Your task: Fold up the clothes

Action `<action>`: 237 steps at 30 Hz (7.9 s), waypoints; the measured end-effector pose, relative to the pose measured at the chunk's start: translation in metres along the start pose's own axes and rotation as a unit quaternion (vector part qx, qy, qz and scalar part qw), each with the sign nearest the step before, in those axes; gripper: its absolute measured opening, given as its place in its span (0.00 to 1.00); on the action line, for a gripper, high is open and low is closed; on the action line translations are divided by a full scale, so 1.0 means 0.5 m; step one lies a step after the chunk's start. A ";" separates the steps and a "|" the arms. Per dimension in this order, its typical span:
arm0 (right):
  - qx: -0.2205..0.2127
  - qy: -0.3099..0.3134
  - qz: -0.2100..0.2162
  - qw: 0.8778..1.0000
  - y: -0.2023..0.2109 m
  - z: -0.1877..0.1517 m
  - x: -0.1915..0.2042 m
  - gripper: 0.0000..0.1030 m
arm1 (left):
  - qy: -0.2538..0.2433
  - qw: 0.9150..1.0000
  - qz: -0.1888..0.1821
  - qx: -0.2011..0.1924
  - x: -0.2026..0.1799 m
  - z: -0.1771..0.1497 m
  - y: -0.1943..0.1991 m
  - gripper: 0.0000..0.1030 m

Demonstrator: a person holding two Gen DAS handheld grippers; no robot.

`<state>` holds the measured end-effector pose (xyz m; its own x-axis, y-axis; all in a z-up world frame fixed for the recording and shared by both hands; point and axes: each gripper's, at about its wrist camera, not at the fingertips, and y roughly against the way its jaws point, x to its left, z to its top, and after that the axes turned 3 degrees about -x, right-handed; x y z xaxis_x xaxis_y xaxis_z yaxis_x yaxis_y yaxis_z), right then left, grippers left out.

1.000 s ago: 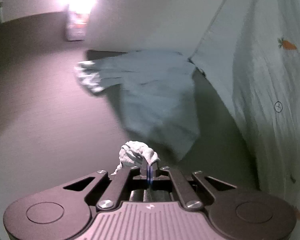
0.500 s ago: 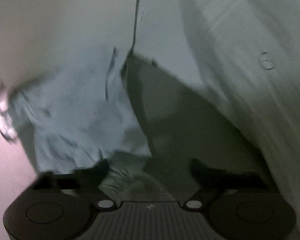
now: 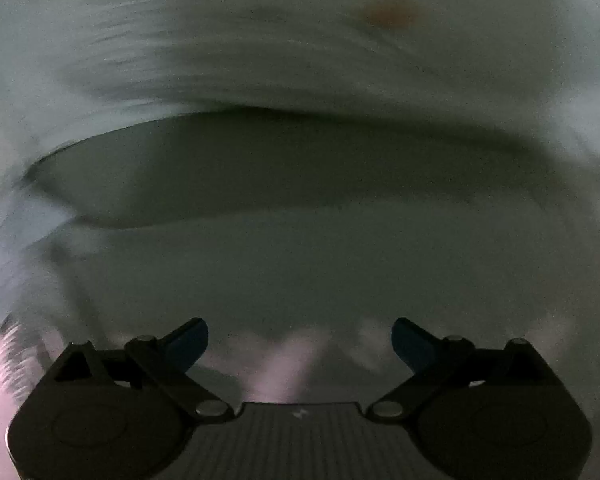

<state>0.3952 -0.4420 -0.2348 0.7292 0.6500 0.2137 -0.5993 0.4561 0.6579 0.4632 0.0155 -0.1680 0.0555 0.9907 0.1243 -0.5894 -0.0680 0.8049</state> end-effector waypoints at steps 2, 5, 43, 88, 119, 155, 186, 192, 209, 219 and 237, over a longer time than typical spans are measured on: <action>-0.006 -0.041 -0.002 0.999 -0.019 0.005 -0.017 0.30 | -0.072 0.997 -0.017 0.021 -0.064 -0.018 -0.027 0.96; -0.017 -0.090 -0.004 0.996 -0.045 0.014 -0.041 0.49 | -0.092 0.996 0.002 0.019 -0.095 -0.026 -0.050 1.00; -0.040 -0.044 0.026 0.998 -0.126 0.094 0.045 0.01 | 0.013 0.998 -0.046 0.034 -0.016 -0.025 -0.090 1.00; 0.065 0.385 0.315 0.865 0.266 -0.222 0.359 0.53 | -0.036 0.979 -0.186 -0.070 -0.086 0.082 0.041 0.05; 0.021 0.088 0.106 0.990 0.033 0.002 0.108 0.67 | -0.024 0.968 -0.240 0.075 -0.041 -0.063 0.045 0.52; -0.065 0.203 0.007 0.977 -0.058 0.086 0.094 0.27 | -0.030 0.975 -0.195 0.104 -0.068 0.019 -0.047 0.84; 0.028 0.194 0.120 0.973 0.070 -0.046 0.137 0.59 | 0.075 0.983 -0.148 0.082 -0.039 -0.025 0.011 1.00; 0.030 0.374 0.296 0.878 0.204 -0.194 0.296 0.71 | 0.153 0.982 -0.090 0.062 0.045 -0.115 0.100 1.00; -0.047 0.609 0.375 0.697 0.456 -0.575 0.575 0.55 | 0.336 0.939 -0.067 0.008 0.442 -0.211 0.069 1.00; 0.039 0.559 0.321 0.763 0.523 -0.606 0.563 0.09 | 0.382 0.922 -0.056 -0.020 0.534 -0.169 -0.014 0.99; 0.081 0.358 0.322 0.873 0.395 -0.471 0.750 0.18 | 0.388 0.920 0.012 -0.054 0.572 -0.161 -0.018 0.27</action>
<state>0.4725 0.0351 -0.1950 -0.1691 0.9796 0.1088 -0.7122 -0.1977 0.6736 0.4195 0.3091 -0.1866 -0.5258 0.7776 -0.3448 -0.6622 -0.1198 0.7397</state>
